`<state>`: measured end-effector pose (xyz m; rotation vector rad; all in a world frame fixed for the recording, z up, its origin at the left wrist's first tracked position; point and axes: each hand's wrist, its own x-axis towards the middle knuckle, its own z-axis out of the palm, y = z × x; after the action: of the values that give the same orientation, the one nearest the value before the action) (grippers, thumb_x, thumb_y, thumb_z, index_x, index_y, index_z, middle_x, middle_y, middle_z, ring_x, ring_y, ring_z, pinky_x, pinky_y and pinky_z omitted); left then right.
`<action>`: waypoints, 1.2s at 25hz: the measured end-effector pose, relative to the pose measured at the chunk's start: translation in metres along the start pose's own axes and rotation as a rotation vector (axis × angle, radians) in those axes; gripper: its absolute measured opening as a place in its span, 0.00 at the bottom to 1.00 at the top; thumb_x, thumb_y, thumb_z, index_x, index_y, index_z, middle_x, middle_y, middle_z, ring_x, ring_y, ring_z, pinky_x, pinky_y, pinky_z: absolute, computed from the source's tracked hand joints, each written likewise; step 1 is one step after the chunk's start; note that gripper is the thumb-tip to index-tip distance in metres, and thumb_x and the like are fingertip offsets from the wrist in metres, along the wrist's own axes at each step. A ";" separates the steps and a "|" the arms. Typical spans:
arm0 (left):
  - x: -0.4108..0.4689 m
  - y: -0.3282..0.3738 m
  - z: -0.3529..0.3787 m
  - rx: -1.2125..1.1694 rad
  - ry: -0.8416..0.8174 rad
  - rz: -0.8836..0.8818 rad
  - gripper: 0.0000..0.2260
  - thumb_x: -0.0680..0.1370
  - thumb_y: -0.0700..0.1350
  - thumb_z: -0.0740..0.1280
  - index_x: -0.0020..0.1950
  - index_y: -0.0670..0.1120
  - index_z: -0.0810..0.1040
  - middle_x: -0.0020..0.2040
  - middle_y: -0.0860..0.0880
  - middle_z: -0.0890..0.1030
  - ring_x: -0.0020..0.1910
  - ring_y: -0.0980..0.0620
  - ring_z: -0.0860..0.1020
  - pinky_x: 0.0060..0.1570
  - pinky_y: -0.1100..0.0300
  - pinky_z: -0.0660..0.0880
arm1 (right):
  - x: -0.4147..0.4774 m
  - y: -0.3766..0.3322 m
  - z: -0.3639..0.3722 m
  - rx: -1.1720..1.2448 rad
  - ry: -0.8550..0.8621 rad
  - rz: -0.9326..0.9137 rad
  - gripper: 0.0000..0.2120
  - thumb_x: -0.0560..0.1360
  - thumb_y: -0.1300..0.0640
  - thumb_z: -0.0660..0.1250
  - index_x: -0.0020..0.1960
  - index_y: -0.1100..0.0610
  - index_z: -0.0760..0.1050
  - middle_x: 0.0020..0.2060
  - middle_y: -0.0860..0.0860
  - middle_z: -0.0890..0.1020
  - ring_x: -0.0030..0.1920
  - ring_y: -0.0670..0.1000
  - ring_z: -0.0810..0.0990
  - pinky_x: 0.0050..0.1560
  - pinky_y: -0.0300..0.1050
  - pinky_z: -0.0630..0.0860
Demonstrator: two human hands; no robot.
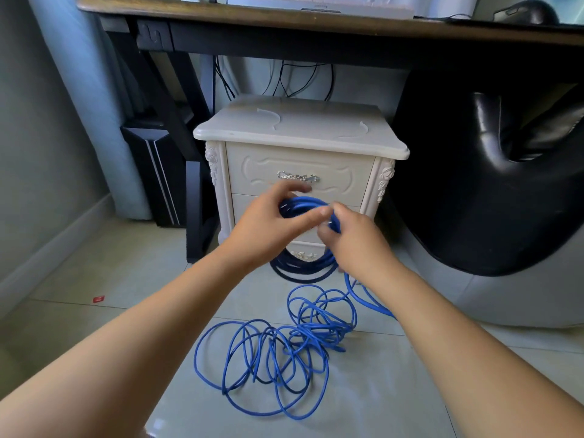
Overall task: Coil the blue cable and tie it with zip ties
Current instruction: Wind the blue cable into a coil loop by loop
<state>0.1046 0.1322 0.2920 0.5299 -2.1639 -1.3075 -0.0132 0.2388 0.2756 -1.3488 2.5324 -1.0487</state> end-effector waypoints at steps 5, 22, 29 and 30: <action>0.001 -0.002 -0.002 0.400 -0.024 0.094 0.19 0.71 0.63 0.71 0.48 0.49 0.77 0.35 0.49 0.80 0.33 0.54 0.76 0.34 0.60 0.71 | 0.001 -0.007 -0.009 -0.241 0.005 -0.119 0.11 0.80 0.48 0.59 0.44 0.54 0.65 0.34 0.52 0.74 0.37 0.59 0.73 0.34 0.49 0.67; 0.001 0.002 0.030 -0.552 0.277 -0.216 0.08 0.81 0.47 0.64 0.46 0.43 0.74 0.26 0.54 0.67 0.25 0.54 0.67 0.33 0.58 0.68 | -0.003 -0.010 0.016 1.181 0.119 0.486 0.06 0.74 0.61 0.70 0.42 0.55 0.74 0.28 0.51 0.77 0.32 0.50 0.80 0.41 0.49 0.79; -0.002 0.009 0.006 -0.331 -0.099 -0.099 0.06 0.78 0.42 0.69 0.55 0.45 0.79 0.42 0.48 0.82 0.39 0.53 0.82 0.42 0.59 0.77 | 0.003 -0.004 -0.007 0.466 0.356 0.201 0.11 0.72 0.62 0.64 0.34 0.52 0.67 0.27 0.49 0.70 0.31 0.58 0.71 0.34 0.49 0.71; -0.002 0.009 0.004 -0.276 -0.123 -0.074 0.09 0.77 0.45 0.72 0.56 0.46 0.78 0.43 0.47 0.83 0.41 0.51 0.83 0.45 0.55 0.78 | 0.002 -0.004 -0.008 0.335 0.350 0.133 0.12 0.72 0.62 0.64 0.33 0.52 0.65 0.27 0.48 0.69 0.32 0.60 0.70 0.33 0.50 0.69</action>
<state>0.1031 0.1398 0.2977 0.4312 -2.0293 -1.6865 -0.0142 0.2401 0.2848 -0.9652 2.4652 -1.7126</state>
